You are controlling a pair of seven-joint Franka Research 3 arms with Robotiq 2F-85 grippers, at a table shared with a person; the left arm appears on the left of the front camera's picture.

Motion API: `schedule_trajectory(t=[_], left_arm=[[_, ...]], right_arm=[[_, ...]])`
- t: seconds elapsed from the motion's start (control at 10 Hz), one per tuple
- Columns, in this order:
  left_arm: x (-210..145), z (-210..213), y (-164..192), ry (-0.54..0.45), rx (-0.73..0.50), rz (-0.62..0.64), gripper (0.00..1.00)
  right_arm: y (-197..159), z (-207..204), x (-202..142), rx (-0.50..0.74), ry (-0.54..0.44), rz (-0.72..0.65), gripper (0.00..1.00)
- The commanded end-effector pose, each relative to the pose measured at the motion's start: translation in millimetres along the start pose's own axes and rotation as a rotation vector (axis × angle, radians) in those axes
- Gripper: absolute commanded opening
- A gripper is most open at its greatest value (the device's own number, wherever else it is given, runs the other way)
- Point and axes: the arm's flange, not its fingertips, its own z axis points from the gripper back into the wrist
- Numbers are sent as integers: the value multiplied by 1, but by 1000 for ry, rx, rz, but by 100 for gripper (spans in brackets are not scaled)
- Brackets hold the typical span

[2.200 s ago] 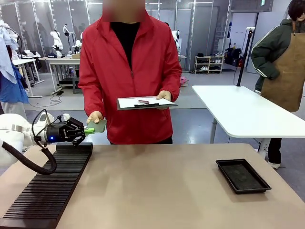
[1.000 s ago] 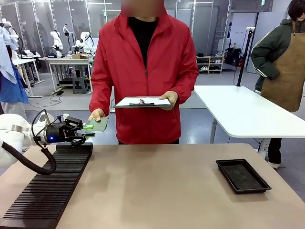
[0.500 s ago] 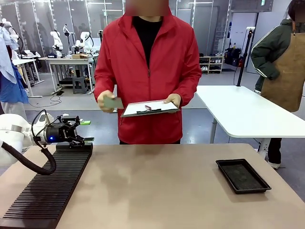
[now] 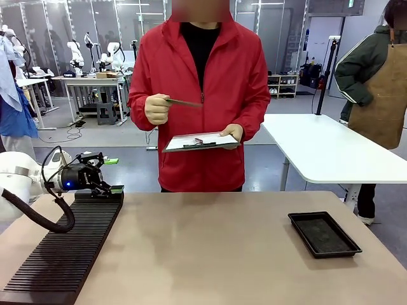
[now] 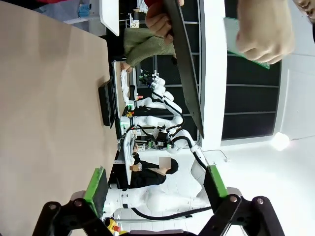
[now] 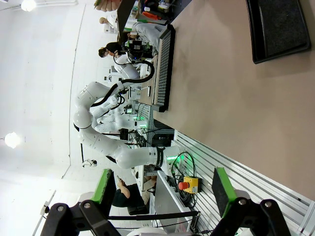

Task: Inspect the PCB.
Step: Release the Blank PCB you were holding, then pick up the Blank PCB that the human is holding.

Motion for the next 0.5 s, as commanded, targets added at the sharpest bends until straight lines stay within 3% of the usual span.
schedule_trajectory(t=[0.0,0.4], left_arm=[[0,0,0,-3,3,0,100],[0,0,0,-3,3,0,100]], right_arm=[[1,1,0,4,-7,-4,100],[1,1,0,4,-7,-4,100]])
